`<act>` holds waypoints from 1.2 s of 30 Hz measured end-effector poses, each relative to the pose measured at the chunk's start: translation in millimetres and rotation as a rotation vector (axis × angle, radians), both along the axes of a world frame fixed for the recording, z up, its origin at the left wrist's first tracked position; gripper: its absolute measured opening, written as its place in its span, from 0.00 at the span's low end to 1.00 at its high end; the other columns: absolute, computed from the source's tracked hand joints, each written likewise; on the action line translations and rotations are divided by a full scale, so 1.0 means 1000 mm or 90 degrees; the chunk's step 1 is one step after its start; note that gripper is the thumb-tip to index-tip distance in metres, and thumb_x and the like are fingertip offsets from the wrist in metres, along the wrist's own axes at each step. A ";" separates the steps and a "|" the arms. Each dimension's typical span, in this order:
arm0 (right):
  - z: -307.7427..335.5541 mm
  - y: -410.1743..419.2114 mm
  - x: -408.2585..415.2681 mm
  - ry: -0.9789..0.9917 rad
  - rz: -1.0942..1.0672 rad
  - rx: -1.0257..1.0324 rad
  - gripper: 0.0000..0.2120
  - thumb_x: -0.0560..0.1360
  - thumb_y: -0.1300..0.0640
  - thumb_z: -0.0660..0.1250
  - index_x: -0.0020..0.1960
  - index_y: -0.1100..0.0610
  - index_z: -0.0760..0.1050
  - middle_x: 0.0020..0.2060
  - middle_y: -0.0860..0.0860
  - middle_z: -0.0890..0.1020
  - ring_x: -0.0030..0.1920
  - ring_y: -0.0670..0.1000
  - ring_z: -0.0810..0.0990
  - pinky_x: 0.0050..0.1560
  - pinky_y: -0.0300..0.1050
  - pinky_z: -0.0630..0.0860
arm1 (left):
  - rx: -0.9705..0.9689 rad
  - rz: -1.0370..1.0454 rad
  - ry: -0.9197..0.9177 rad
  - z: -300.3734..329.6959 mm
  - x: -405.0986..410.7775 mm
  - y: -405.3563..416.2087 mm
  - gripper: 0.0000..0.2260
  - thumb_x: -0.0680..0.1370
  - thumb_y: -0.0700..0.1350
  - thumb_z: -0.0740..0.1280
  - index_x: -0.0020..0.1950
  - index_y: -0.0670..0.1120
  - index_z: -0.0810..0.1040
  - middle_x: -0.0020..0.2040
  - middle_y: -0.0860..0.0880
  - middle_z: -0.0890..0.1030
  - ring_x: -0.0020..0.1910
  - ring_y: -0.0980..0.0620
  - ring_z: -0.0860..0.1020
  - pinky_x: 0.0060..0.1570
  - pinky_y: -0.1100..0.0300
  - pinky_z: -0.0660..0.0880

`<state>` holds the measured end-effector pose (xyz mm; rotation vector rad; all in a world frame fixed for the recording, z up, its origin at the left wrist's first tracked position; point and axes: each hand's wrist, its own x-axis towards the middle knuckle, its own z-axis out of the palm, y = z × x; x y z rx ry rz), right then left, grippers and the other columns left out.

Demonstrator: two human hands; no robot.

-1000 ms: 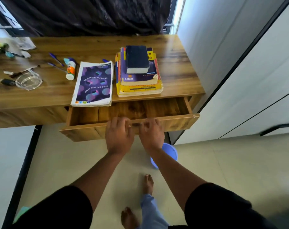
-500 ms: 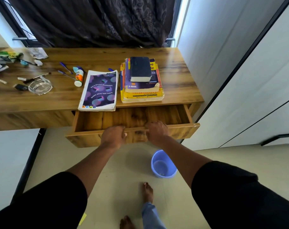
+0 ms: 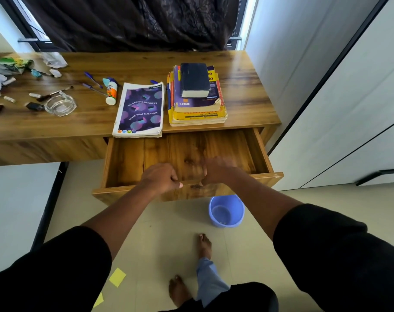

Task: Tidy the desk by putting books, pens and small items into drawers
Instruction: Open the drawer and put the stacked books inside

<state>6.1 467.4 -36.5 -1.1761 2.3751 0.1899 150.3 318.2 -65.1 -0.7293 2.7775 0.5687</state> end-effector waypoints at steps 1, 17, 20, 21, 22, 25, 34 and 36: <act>0.000 0.001 0.002 -0.002 0.005 0.004 0.27 0.72 0.42 0.76 0.66 0.54 0.76 0.55 0.52 0.81 0.55 0.54 0.80 0.54 0.49 0.80 | 0.006 -0.006 -0.010 0.001 0.001 0.001 0.13 0.73 0.60 0.76 0.49 0.52 0.88 0.47 0.56 0.85 0.47 0.54 0.80 0.44 0.55 0.79; -0.010 0.040 0.028 -0.033 0.007 0.022 0.30 0.70 0.36 0.75 0.65 0.49 0.75 0.58 0.49 0.82 0.59 0.53 0.80 0.58 0.51 0.78 | 0.068 -0.075 -0.067 -0.002 0.028 0.020 0.11 0.71 0.55 0.79 0.49 0.51 0.89 0.47 0.56 0.87 0.45 0.59 0.83 0.46 0.59 0.80; -0.011 0.042 0.030 -0.039 0.014 0.033 0.29 0.70 0.36 0.75 0.65 0.49 0.76 0.56 0.49 0.83 0.56 0.53 0.80 0.57 0.52 0.79 | 0.086 -0.085 -0.086 -0.002 0.030 0.020 0.11 0.71 0.54 0.79 0.50 0.51 0.89 0.48 0.56 0.87 0.47 0.59 0.83 0.49 0.58 0.81; -0.010 0.041 0.030 -0.042 0.021 0.042 0.30 0.70 0.36 0.75 0.65 0.50 0.76 0.56 0.50 0.83 0.56 0.53 0.80 0.57 0.52 0.79 | 0.099 -0.084 -0.095 -0.003 0.030 0.020 0.11 0.71 0.53 0.79 0.50 0.51 0.89 0.49 0.56 0.87 0.48 0.59 0.82 0.51 0.57 0.81; -0.009 0.040 0.029 -0.045 0.027 0.053 0.30 0.70 0.36 0.75 0.66 0.50 0.75 0.56 0.50 0.82 0.57 0.54 0.80 0.57 0.52 0.79 | 0.119 -0.080 -0.106 -0.002 0.029 0.018 0.11 0.71 0.53 0.80 0.50 0.51 0.88 0.50 0.56 0.86 0.49 0.58 0.82 0.53 0.56 0.81; -0.003 0.034 0.025 -0.081 0.033 0.091 0.29 0.71 0.39 0.76 0.67 0.51 0.74 0.57 0.51 0.82 0.57 0.54 0.81 0.56 0.51 0.79 | 0.187 -0.094 -0.171 0.003 0.025 0.011 0.12 0.72 0.51 0.79 0.53 0.51 0.87 0.54 0.56 0.85 0.53 0.57 0.81 0.55 0.57 0.80; 0.022 -0.005 -0.037 -0.119 -0.173 -0.132 0.16 0.77 0.42 0.68 0.61 0.49 0.79 0.56 0.49 0.82 0.58 0.53 0.81 0.59 0.54 0.79 | 0.286 0.069 0.040 0.031 -0.031 -0.033 0.05 0.79 0.48 0.72 0.53 0.51 0.86 0.46 0.57 0.84 0.46 0.56 0.84 0.46 0.58 0.83; 0.031 -0.020 -0.062 -0.110 -0.255 -0.238 0.13 0.78 0.40 0.66 0.52 0.49 0.80 0.49 0.47 0.83 0.50 0.50 0.82 0.54 0.52 0.81 | 0.247 0.126 0.130 0.044 -0.050 -0.045 0.05 0.80 0.47 0.70 0.54 0.51 0.85 0.46 0.58 0.82 0.47 0.59 0.81 0.43 0.63 0.76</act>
